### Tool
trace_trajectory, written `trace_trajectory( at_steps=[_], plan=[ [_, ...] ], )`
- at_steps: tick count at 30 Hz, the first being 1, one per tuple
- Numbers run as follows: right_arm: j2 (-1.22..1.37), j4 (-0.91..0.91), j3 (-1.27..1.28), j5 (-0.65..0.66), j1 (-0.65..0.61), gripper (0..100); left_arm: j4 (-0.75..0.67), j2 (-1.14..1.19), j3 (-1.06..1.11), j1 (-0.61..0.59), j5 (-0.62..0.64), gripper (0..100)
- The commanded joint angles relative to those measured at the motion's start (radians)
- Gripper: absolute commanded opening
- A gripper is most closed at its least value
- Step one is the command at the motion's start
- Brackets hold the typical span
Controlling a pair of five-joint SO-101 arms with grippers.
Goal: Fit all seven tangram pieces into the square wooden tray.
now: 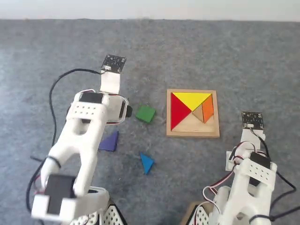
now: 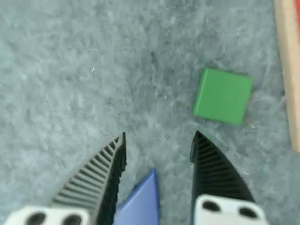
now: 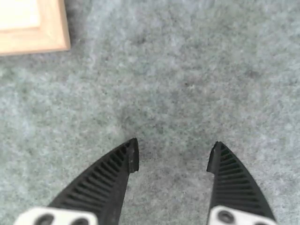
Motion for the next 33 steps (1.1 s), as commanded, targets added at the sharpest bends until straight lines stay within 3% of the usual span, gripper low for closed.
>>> trace_trajectory(
  at_steps=[1,9,19,30,33],
  plan=[
    [-0.028,-0.013,-0.003,0.012,-0.010,24.8,0.052,0.169,-0.191,0.014,-0.017,22],
    [-0.028,-0.013,-0.003,0.012,-0.010,24.8,0.226,0.466,-0.526,0.066,-0.009,26],
    [-0.028,-0.018,-0.003,0.012,-0.010,24.8,0.226,0.485,-0.570,0.190,-0.066,26],
    [-0.031,0.002,-0.014,0.014,0.004,24.8,0.224,0.681,-0.656,0.176,-0.046,26],
    [-0.058,0.041,-0.044,0.068,0.084,24.8,0.227,0.704,-0.687,0.176,-0.046,26]
  ],
)
